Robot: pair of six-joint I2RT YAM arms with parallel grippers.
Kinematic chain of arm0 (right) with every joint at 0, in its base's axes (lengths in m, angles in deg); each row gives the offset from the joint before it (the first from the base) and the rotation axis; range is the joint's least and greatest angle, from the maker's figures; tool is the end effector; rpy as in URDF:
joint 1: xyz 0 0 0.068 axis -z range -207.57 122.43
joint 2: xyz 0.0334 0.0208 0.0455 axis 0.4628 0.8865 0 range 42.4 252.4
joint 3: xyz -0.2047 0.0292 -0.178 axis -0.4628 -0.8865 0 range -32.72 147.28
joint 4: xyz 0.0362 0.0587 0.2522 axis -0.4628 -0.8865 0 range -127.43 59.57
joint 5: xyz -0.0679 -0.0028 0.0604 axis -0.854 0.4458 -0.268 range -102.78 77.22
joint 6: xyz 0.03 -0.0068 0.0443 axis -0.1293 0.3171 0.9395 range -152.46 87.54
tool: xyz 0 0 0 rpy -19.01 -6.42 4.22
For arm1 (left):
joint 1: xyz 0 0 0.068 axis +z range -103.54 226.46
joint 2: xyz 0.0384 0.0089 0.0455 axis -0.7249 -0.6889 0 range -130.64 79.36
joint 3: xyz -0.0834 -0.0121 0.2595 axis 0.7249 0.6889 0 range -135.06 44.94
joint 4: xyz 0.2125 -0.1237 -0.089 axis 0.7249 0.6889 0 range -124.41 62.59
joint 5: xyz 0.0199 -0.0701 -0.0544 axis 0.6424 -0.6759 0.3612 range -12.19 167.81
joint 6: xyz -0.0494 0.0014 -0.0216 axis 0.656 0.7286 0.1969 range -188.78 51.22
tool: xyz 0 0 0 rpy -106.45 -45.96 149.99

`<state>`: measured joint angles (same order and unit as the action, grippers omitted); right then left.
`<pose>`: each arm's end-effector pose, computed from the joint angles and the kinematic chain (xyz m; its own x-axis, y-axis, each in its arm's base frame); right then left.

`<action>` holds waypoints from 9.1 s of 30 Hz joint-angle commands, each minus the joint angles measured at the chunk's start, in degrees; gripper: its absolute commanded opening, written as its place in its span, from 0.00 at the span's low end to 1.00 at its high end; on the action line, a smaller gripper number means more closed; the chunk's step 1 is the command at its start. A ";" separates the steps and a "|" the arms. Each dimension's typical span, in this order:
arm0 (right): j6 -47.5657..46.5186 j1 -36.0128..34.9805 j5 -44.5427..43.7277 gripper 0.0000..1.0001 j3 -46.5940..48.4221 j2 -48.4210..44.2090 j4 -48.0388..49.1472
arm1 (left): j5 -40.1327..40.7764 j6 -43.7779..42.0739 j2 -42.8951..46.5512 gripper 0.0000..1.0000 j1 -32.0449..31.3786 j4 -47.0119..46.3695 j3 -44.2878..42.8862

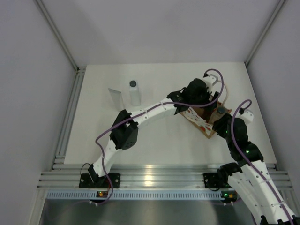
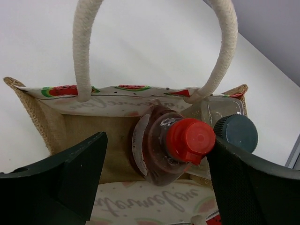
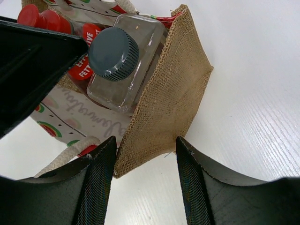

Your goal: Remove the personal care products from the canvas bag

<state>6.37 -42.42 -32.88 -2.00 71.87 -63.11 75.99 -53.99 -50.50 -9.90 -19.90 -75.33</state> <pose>0.1244 0.0203 0.2528 -0.3659 0.5122 -0.7771 0.3493 0.8495 0.3954 0.2988 -0.4510 0.2897 -0.4352 0.1935 -0.8793 0.7624 0.5987 -0.2455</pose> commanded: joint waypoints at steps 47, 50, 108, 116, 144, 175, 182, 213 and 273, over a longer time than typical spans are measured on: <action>-1.48 0.88 1.29 0.52 1.45 -0.56 -1.06 | 14.92 -3.71 -6.29 0.00 -3.41 -2.64 -7.17; -1.30 0.97 1.03 0.52 1.10 -0.30 -1.06 | 15.80 -3.36 -3.83 0.00 -3.41 -2.64 -7.17; -1.30 0.88 2.78 0.54 -0.22 -0.73 1.57 | 29.95 3.84 25.80 0.00 18.83 -23.64 40.02; -1.39 0.97 3.05 0.54 0.39 -0.38 1.49 | 30.48 3.58 23.78 0.00 18.83 -27.51 43.98; -3.05 0.97 2.61 0.55 2.41 0.76 1.57 | 25.38 3.06 30.80 0.98 16.19 -23.65 41.87; -2.53 2.90 -1.88 0.54 3.21 1.20 -3.08 | -2.49 -3.45 14.21 0.97 -2.97 -10.99 11.73; -2.18 2.99 -2.40 0.54 3.56 0.50 -3.08 | -5.46 -2.83 10.25 0.97 -3.06 -10.20 10.32; -4.20 3.16 -8.64 0.55 14.81 -7.59 -13.02 | 4.61 -4.58 -0.83 0.91 -5.16 -8.79 4.60; -6.31 3.16 -6.89 0.56 14.98 -7.94 -13.02 | 10.53 -6.00 1.54 0.88 -7.89 -8.96 3.81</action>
<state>0.64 -40.39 -39.85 10.56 63.39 -75.05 86.32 -59.30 -48.77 -17.35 -27.09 -70.23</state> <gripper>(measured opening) 0.557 0.882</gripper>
